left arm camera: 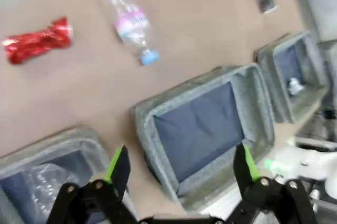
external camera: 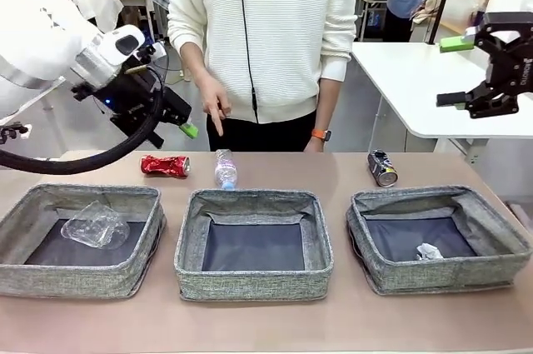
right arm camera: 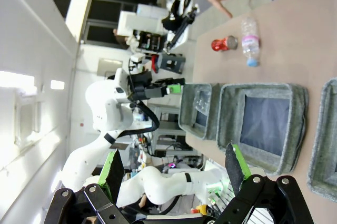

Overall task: Sort the waste into the appropriate baskets.
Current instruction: Pick up the waste item pointed out by the person.

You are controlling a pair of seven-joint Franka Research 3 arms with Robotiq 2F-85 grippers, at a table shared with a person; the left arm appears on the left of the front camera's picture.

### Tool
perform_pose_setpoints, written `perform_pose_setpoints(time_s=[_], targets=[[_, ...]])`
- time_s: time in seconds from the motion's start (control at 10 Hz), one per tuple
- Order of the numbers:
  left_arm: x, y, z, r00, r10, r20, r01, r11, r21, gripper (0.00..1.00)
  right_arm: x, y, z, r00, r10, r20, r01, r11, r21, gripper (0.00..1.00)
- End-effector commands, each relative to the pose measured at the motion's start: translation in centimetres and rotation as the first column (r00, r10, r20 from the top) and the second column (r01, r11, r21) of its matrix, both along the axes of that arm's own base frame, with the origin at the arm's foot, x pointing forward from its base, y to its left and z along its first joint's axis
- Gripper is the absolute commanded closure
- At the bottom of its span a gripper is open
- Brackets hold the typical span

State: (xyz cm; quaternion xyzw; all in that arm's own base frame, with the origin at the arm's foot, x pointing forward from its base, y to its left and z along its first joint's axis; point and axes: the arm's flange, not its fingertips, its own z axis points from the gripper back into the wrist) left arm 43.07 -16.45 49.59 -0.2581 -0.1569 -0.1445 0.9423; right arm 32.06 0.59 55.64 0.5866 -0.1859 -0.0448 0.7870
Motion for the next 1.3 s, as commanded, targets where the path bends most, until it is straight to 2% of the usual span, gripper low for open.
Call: perform_pose_setpoints(time_s=[0.0, 0.1, 0.2, 0.3, 0.5, 0.7, 0.9, 1.0, 1.2], targets=[[-0.8, 2.5, 1.7, 1.0, -0.024, -0.016, 0.021, 0.988, -0.154, 0.0, 0.0, 0.1, 0.3, 1.0, -0.002, -0.02, 0.002, 1.0, 0.005, 0.0], [-0.8, 2.5, 1.7, 1.0, -0.024, -0.016, 0.021, 0.988, -0.154, 0.0, 0.0, 0.1, 0.3, 1.0, -0.002, -0.02, 0.002, 1.0, 0.005, 0.0], [0.0, 0.8, 0.5, 1.0, 0.0, -0.009, -0.001, 0.999, -0.045, 0.0, 0.0, 0.1, 0.3, 1.0, -0.002, -0.02, 0.002, 1.0, 0.005, 0.0], [1.9, -1.0, -0.3, 0.992, 0.129, -0.019, -0.128, 0.992, 0.005, 0.0, 0.0, 0.1, 0.3, 1.0, -0.002, -0.02, 0.002, 1.0, 0.005, 0.0], [5.6, -4.5, -1.5, 0.991, 0.089, -0.098, -0.085, 0.995, 0.045, 0.0, 0.0, 0.1, 0.3, 1.0, -0.002, -0.02, 0.002, 1.0, 0.005, 0.0], [9.1, -7.1, -3.6, 0.973, 0.2, -0.115, -0.19, 0.977, 0.093, 0.0, 0.0, 0.1, 0.3, 1.0, -0.002, -0.02, 0.002, 1.0, 0.005, 0.0], [12.6, -8.8, -6.3, 0.937, 0.299, -0.179, -0.268, 0.947, 0.179, 0.0, 0.0, 0.1, 0.3, 1.0, -0.002, -0.02, 0.002, 1.0, 0.005, 0.0], [14.0, -9.6, -7.5, 0.935, 0.299, -0.188, -0.264, 0.945, 0.193, 0.0, 0.0, 0.1, 0.3, 1.0, -0.002, -0.02, 0.002, 1.0, 0.005, 0.0], [16.8, -11.0, -10.0, 0.926, 0.342, -0.162, -0.303, 0.926, 0.223, 0.0, 0.0, 0.1, 0.3, 1.0, -0.002, -0.02, 0.002, 1.0, 0.005, 0.0]])
